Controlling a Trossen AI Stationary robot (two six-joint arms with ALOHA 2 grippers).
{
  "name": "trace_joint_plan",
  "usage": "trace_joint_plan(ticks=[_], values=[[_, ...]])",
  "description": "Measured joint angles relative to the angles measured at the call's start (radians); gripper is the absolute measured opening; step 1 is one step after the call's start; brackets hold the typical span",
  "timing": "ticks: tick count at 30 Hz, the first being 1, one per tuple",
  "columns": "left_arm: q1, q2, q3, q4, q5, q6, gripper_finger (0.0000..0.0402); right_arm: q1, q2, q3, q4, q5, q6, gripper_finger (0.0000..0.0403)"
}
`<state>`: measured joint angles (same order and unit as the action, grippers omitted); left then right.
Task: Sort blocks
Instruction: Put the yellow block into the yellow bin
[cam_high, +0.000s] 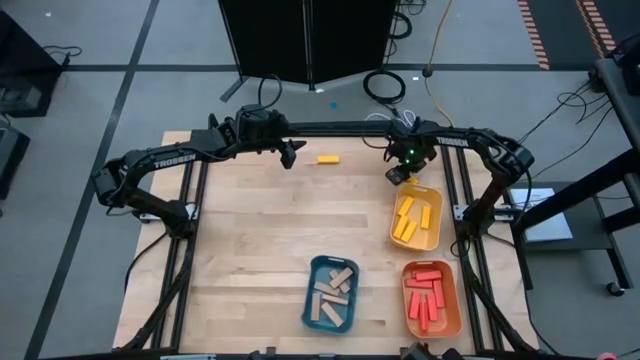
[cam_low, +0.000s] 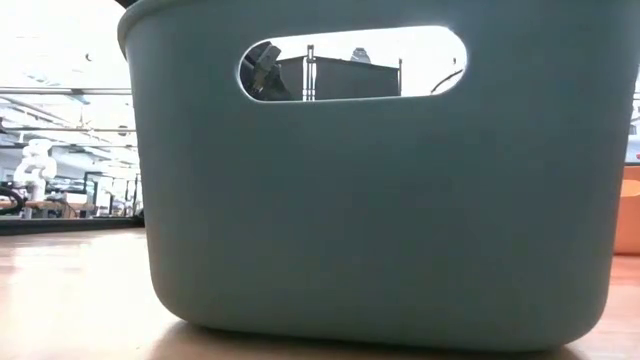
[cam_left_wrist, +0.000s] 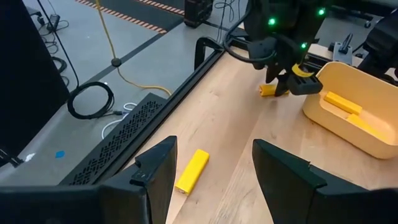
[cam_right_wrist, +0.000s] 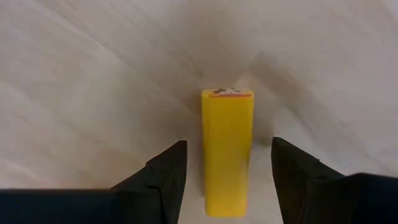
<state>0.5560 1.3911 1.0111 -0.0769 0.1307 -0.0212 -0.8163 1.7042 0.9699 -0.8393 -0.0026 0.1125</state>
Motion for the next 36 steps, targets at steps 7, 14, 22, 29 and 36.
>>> trace_joint_plan(ticks=[7, 14, 22, 29, 36], values=[[0.0, 0.0, 0.0, -0.002, 0.0, 0.0, 0.0205, 0.0, -0.002, -0.028, 0.021, 0.031, 0.019, 0.0128], [0.0, 0.0, 0.0, -0.007, 0.0, 0.001, 0.0205, 0.0, -0.002, -0.027, 0.013, 0.038, 0.031, 0.0019], [0.0, 0.0, 0.0, -0.006, 0.0, 0.001, 0.0205, 0.0, 0.002, 0.125, -0.131, 0.022, 0.023, 0.0035], [0.0, 0.0, 0.0, -0.003, -0.003, 0.002, 0.0205, 0.016, -0.004, 0.397, -0.381, -0.03, 0.007, 0.0023], [0.0, 0.0, 0.0, -0.017, -0.004, 0.001, 0.0205, 0.104, -0.178, 0.412, -0.536, -0.213, 0.113, 0.0027]])
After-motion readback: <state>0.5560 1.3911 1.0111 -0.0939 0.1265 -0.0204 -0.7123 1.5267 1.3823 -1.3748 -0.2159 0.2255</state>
